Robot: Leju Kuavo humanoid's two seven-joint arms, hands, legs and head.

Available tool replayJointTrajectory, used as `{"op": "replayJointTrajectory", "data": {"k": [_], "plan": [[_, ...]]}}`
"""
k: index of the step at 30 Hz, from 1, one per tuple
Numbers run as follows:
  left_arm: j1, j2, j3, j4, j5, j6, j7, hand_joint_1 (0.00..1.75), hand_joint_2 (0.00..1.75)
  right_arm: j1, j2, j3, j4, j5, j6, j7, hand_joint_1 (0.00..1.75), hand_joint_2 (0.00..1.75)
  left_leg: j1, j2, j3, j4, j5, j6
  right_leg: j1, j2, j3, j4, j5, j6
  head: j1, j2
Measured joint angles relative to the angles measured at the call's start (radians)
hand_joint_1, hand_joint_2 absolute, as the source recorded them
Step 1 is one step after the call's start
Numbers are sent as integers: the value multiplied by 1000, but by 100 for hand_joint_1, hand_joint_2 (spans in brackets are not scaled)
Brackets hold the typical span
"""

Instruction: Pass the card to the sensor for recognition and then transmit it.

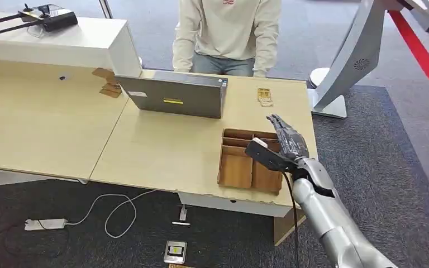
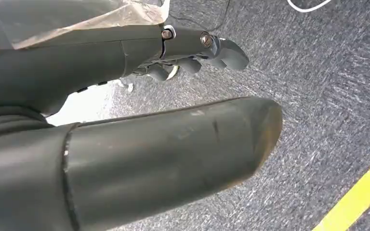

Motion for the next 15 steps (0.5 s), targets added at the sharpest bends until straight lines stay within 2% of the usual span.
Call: {"op": "replayJointTrajectory", "data": {"k": [5, 6, 7, 8, 9, 15], "plan": [[6, 0, 0, 0, 8, 9, -3, 0, 0, -13, 8, 0, 13, 2, 0, -1, 0, 175, 0, 0, 0, 0, 0, 0, 0, 0, 0, 0, 0, 0, 0, 0], [6, 0, 0, 0, 8, 10, -4, 0, 0, -14, 10, 0, 15, 2, 0, -2, 7, 175, 0, 0, 0, 0, 0, 0, 0, 0, 0, 0, 0, 0, 0, 0], [7, 0, 0, 0, 8, 11, -4, 0, 0, -16, 12, 0, 19, 2, 0, -2, 106, 175, 0, 0, 0, 0, 0, 0, 0, 0, 0, 0, 0, 0, 0, 0], [7, 0, 0, 0, 8, 12, -5, 0, 0, -16, 12, 0, 20, 2, 0, -2, 168, 175, 0, 0, 0, 0, 0, 0, 0, 0, 0, 0, 0, 0, 0, 0], [8, 0, 0, 0, 8, 15, -5, 0, 0, -17, 14, 0, 23, 2, 0, -2, 175, 175, 0, 0, 0, 0, 0, 0, 0, 0, 0, 0, 0, 0, 0, 0], [9, 0, 0, 0, 8, 17, -8, 0, 0, -20, 21, 2, 39, 2, 9, 7, 175, 175, 0, 0, 0, 0, 0, 0, 0, 0, 0, 0, 0, 0, 0, 0]]}}
